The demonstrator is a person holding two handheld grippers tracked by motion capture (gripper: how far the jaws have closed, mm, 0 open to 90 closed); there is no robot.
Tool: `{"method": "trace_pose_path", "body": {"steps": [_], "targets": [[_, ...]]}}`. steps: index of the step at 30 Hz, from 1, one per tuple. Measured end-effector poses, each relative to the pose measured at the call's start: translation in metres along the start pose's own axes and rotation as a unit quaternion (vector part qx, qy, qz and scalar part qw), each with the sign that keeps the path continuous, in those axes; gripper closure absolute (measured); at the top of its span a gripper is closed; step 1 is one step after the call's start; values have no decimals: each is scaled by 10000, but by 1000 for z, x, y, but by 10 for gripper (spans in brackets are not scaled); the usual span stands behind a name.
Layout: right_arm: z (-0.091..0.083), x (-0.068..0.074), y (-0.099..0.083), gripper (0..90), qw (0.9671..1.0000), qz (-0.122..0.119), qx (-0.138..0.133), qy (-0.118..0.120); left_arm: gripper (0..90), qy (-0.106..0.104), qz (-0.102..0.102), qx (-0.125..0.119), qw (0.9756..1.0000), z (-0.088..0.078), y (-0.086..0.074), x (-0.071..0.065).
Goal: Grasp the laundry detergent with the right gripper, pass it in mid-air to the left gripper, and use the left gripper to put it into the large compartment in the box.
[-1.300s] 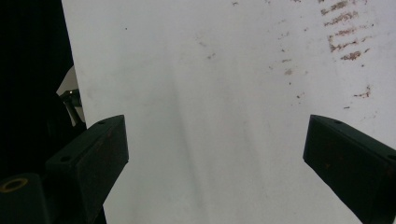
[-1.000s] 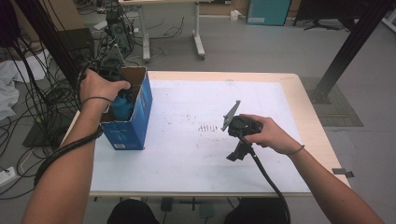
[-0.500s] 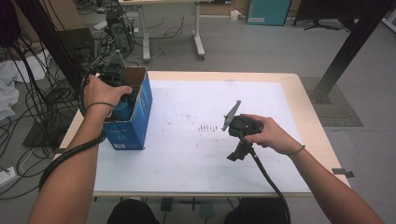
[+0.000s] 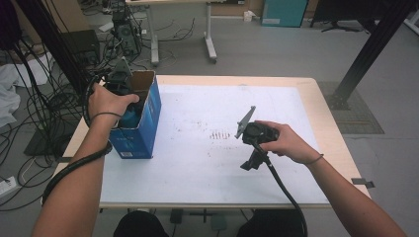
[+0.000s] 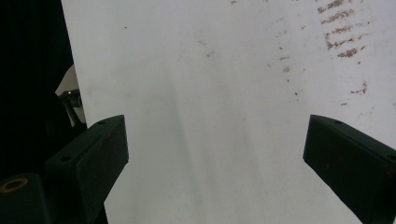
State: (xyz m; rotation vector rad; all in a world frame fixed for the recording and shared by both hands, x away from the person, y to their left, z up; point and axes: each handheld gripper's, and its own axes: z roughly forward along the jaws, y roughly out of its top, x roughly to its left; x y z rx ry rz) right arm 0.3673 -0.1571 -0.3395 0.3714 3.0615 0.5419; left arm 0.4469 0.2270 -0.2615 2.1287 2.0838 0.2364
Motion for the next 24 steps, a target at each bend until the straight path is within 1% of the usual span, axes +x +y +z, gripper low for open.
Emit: {"method": "trace_pose_path", "body": {"steps": [9, 24], "targets": [[0, 0, 0, 67, 10000, 2, -20, -1, 375, 17, 9, 17, 10000, 1, 1, -1], [0, -1, 0, 68, 10000, 11, -1, 9, 375, -29, -22, 16, 10000, 1, 0, 1]]}}
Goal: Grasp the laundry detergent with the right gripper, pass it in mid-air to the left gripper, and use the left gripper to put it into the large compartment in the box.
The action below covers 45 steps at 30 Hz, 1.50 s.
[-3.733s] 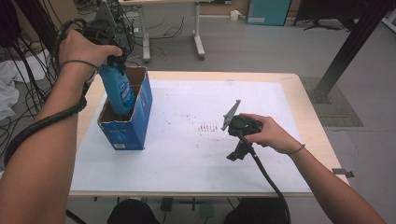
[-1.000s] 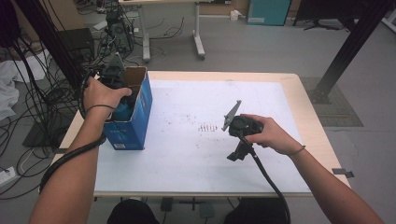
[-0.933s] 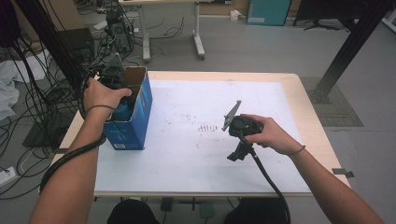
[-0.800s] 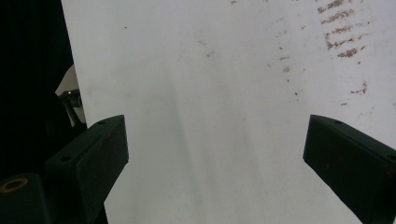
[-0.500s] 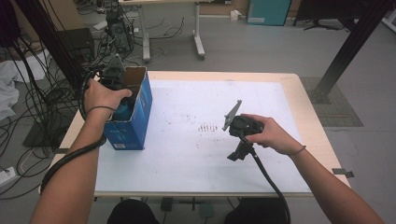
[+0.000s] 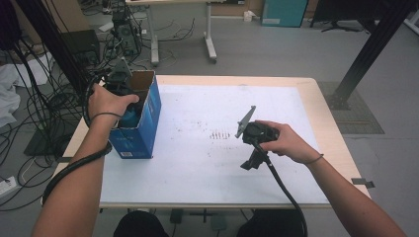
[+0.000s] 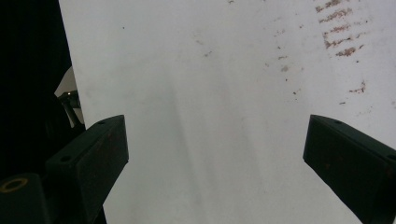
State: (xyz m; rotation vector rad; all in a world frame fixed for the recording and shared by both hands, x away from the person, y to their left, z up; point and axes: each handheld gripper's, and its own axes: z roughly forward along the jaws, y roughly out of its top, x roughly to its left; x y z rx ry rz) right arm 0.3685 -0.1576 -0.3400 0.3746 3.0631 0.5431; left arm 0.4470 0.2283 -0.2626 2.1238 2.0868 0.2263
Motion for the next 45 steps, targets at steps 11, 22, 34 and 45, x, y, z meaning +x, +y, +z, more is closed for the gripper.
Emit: {"method": "trace_pose_path", "body": {"steps": [11, 22, 34, 45], "targets": [[0, -1, 0, 68, 10000, -9, -5, -18, 375, 19, -8, -14, 10000, 0, 0, -1], [0, -1, -1, 68, 10000, 13, -13, -10, 375, 23, -19, -14, 10000, 1, 1, -1], [0, -1, -2, 68, 10000, 26, -40, 8, 374, 33, -18, -5, 10000, 1, 1, -2], [1, -1, -1, 68, 10000, 8, -32, 10, 375, 36, -27, -10, 10000, 1, 0, -2]]}}
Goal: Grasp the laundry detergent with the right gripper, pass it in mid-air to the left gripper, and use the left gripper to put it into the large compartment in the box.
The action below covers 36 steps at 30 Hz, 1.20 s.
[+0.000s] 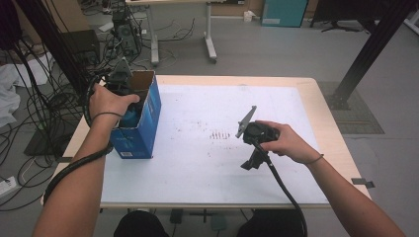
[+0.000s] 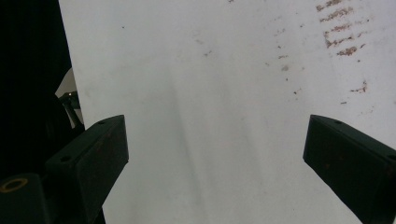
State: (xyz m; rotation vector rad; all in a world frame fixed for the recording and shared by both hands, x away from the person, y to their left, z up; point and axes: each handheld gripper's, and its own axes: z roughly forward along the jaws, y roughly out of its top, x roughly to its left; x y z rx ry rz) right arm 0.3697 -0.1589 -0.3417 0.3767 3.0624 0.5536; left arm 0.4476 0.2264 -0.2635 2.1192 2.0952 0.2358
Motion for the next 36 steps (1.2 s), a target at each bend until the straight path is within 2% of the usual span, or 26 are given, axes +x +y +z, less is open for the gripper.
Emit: {"method": "trace_pose_path", "body": {"steps": [36], "targets": [[-1, 0, 1, 68, 10000, -7, 7, -15, 371, -95, -27, 70, 9999, 0, 1, 4]]}}
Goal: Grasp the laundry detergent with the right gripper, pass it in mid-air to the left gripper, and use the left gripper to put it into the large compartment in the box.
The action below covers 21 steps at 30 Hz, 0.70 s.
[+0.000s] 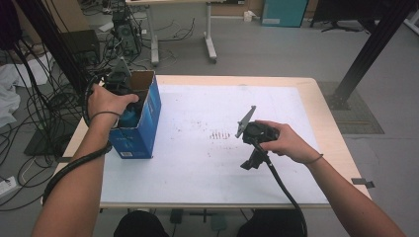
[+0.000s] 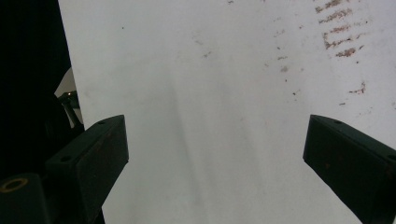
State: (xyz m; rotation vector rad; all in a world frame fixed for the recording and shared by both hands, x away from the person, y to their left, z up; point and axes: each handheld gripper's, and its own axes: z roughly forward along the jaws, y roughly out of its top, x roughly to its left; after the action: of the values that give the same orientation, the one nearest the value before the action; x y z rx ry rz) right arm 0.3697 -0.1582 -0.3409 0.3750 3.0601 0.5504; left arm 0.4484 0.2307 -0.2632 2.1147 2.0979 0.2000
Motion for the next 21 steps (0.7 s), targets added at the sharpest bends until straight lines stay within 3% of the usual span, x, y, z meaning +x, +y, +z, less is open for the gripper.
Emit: {"method": "trace_pose_path", "body": {"steps": [10, 21], "targets": [[1, 0, 0, 68, 10000, 0, -6, 20, 331, -34, -14, 3, 10000, -3, 0, 2], [2, 1, 2, 68, 10000, -17, 1, 22, 319, -91, 89, -42, 9999, -21, 0, -1]]}}
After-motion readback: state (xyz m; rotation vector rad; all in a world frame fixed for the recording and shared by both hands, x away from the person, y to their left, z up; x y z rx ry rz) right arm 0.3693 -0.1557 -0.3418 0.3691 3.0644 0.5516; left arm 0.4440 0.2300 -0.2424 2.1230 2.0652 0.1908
